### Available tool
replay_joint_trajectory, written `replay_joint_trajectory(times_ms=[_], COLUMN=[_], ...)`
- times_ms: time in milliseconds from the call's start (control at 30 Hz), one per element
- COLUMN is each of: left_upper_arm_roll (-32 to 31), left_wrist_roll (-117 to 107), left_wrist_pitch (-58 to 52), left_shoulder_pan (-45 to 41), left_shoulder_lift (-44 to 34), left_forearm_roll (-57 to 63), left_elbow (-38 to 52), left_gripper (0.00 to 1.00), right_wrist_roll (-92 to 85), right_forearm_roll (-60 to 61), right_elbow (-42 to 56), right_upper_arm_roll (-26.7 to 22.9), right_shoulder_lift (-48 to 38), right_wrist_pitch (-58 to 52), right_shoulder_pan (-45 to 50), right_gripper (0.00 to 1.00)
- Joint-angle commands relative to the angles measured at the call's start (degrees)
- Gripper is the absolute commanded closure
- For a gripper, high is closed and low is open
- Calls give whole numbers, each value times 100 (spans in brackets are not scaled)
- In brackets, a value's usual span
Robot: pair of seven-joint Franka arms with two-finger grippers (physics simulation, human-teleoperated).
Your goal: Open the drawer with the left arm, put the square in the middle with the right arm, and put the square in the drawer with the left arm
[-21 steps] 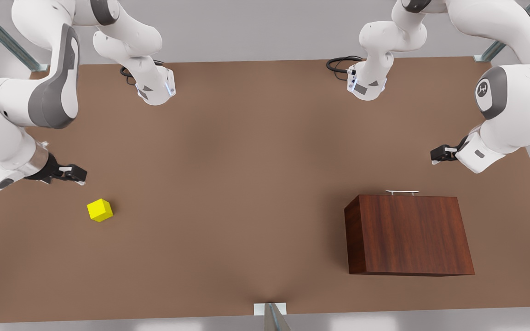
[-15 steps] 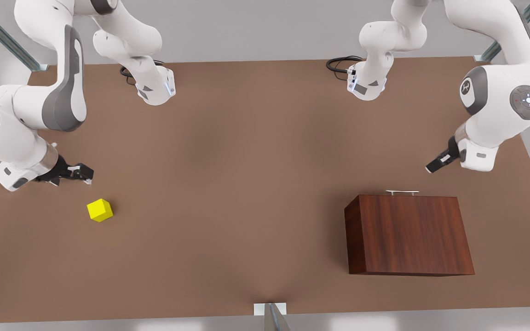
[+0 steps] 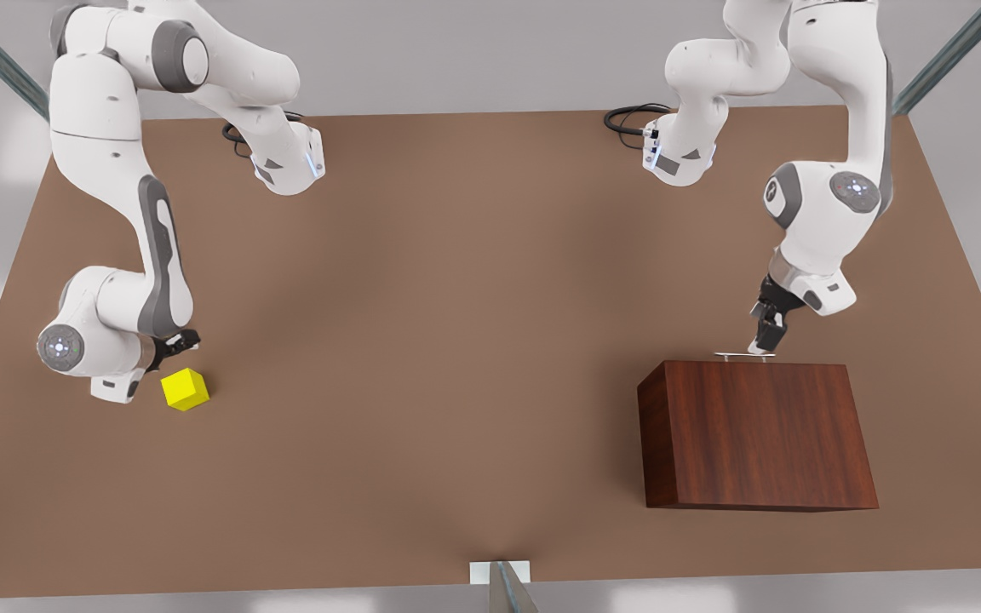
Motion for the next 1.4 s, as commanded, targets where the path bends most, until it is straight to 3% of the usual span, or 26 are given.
replay_joint_trajectory(times_ms=[0, 400, 933, 1100, 1267, 1367], left_upper_arm_roll=[0, 0, 9, 53, 53, 53], left_wrist_roll=[-1, -476, -476, -476, -476, -476], left_wrist_pitch=[0, 1204, 1696, 1749, 1661, 1653], left_shoulder_pan=[69, 69, 69, 69, 69, 69], left_shoulder_lift=[3, 3, 600, 759, 724, 609], left_forearm_roll=[-136, -857, -1103, -1103, -1112, -1112], left_elbow=[-9, -1002, -993, -993, -1002, -1177], left_gripper=[0, 0, 0, 0, 0, 0], right_wrist_roll=[-20, -336, -301, -266, -248, -222], right_forearm_roll=[0, -184, -70, 185, 273, 352], right_elbow=[-11, -125, -451, -503, -565, -565], right_upper_arm_roll=[-2, -204, -204, -195, -195, -195], right_shoulder_lift=[47, 425, 697, 759, 741, 689], right_wrist_pitch=[11, 1207, 2244, 2446, 2428, 2411], right_shoulder_pan=[3, 38, 38, 65, 153, 179], right_gripper=[0, 0, 0, 17, 46, 48])
